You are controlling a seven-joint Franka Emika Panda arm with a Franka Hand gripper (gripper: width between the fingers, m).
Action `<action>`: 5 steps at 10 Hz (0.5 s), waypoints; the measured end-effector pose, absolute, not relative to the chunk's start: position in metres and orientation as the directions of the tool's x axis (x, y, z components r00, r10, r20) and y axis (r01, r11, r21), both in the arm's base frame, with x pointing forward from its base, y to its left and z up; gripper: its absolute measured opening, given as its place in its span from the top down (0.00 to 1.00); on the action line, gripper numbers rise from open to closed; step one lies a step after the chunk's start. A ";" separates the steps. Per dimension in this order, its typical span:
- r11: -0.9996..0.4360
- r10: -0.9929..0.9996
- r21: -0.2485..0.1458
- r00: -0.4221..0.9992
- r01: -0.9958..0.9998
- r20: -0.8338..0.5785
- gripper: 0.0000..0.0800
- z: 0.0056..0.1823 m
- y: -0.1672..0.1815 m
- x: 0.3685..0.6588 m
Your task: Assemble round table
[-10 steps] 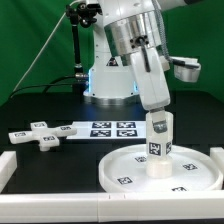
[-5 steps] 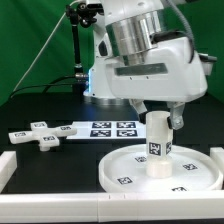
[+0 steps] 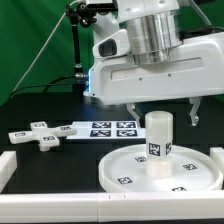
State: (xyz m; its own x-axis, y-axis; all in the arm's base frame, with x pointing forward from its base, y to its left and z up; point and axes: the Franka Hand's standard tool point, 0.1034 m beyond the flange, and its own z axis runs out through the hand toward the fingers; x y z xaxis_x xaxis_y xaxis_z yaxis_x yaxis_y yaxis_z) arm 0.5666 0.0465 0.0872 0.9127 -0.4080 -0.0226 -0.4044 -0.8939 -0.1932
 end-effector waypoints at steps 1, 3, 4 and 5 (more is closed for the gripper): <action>-0.912 -0.365 -0.194 0.931 -0.361 -0.014 0.19 0.087 0.046 0.566; -0.970 -0.165 -0.182 0.986 -0.159 0.015 0.19 0.089 0.045 0.570; -0.985 -0.029 -0.171 0.998 -0.020 0.048 0.19 0.089 0.045 0.573; -0.983 0.076 -0.164 0.995 0.085 0.064 0.19 0.088 0.045 0.572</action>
Offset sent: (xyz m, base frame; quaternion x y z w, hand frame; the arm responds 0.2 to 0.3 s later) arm 0.0099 0.0002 0.0018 -0.0225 0.0159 -0.3167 0.9481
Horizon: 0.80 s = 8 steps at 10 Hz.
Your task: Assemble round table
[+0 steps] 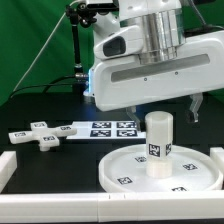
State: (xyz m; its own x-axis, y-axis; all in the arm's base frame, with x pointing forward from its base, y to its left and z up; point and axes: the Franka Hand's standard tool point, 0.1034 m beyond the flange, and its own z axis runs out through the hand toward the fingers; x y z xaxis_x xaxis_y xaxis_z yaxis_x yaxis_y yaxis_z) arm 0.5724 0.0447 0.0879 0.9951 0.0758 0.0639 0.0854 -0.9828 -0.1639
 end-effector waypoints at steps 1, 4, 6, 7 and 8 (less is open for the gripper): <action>-0.976 0.147 -0.149 0.986 0.157 0.072 0.19 0.088 0.045 0.574; -0.933 0.324 -0.130 0.941 0.335 0.097 0.19 0.088 0.043 0.573; -0.851 0.506 -0.098 0.855 0.516 0.113 0.19 0.087 0.040 0.574; -0.777 0.617 -0.070 0.779 0.626 0.114 0.19 0.087 0.039 0.575; -0.711 0.693 -0.056 0.711 0.701 0.115 0.19 0.086 0.038 0.576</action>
Offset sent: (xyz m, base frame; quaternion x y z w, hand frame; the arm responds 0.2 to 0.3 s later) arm 0.0000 0.0000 0.0000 0.0000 0.0000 -0.1296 0.9916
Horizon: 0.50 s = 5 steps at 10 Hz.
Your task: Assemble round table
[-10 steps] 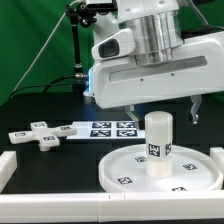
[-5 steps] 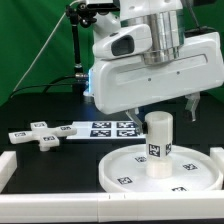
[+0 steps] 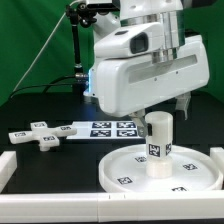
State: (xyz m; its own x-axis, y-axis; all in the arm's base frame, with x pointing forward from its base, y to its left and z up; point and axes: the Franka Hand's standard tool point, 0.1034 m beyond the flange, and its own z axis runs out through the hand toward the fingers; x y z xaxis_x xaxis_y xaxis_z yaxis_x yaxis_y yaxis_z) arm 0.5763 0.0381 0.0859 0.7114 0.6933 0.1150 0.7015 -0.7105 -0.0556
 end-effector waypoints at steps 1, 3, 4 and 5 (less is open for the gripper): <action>-0.646 0.755 -0.036 0.646 0.762 0.112 0.19 0.086 0.037 0.578; -0.542 0.835 -0.012 0.541 0.840 0.100 0.19 0.086 0.035 0.579; -0.475 0.876 -0.002 0.473 0.880 0.097 0.19 0.086 0.033 0.579; -0.429 0.900 0.005 0.426 0.903 0.092 0.19 0.085 0.032 0.579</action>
Offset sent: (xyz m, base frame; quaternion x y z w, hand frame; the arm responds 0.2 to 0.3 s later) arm 0.0000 0.0000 0.0000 0.0000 0.0000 -0.1938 0.9810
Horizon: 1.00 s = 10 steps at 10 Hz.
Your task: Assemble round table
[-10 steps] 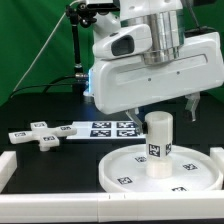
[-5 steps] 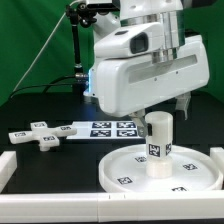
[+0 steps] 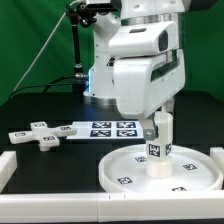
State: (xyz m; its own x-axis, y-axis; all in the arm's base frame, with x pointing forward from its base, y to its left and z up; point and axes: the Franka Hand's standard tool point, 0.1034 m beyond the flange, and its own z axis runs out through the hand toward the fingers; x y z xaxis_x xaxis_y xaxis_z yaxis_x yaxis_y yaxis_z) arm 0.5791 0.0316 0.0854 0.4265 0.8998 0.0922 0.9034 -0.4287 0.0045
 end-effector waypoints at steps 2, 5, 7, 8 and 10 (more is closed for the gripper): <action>-0.229 0.972 0.040 0.226 0.973 0.066 0.19 0.085 0.029 0.581; 0.001 1.000 0.056 -0.002 0.998 0.018 0.19 0.085 0.028 0.582; 0.039 0.999 0.055 -0.040 0.998 0.015 0.19 0.085 0.026 0.582; 0.029 0.999 0.053 -0.030 0.998 0.016 0.19 0.084 0.026 0.581; 0.027 0.999 0.029 -0.028 0.999 0.015 0.36 0.081 0.026 0.575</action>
Offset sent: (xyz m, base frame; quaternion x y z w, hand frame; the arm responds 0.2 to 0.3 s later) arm 0.0104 0.0080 0.0038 -0.0215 -0.0086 -0.1968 0.9802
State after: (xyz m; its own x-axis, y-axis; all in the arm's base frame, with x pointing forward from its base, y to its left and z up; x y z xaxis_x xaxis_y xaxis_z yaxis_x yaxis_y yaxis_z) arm 0.5750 0.0257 0.0815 -0.0279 0.9995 0.0150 0.9992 0.0274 0.0290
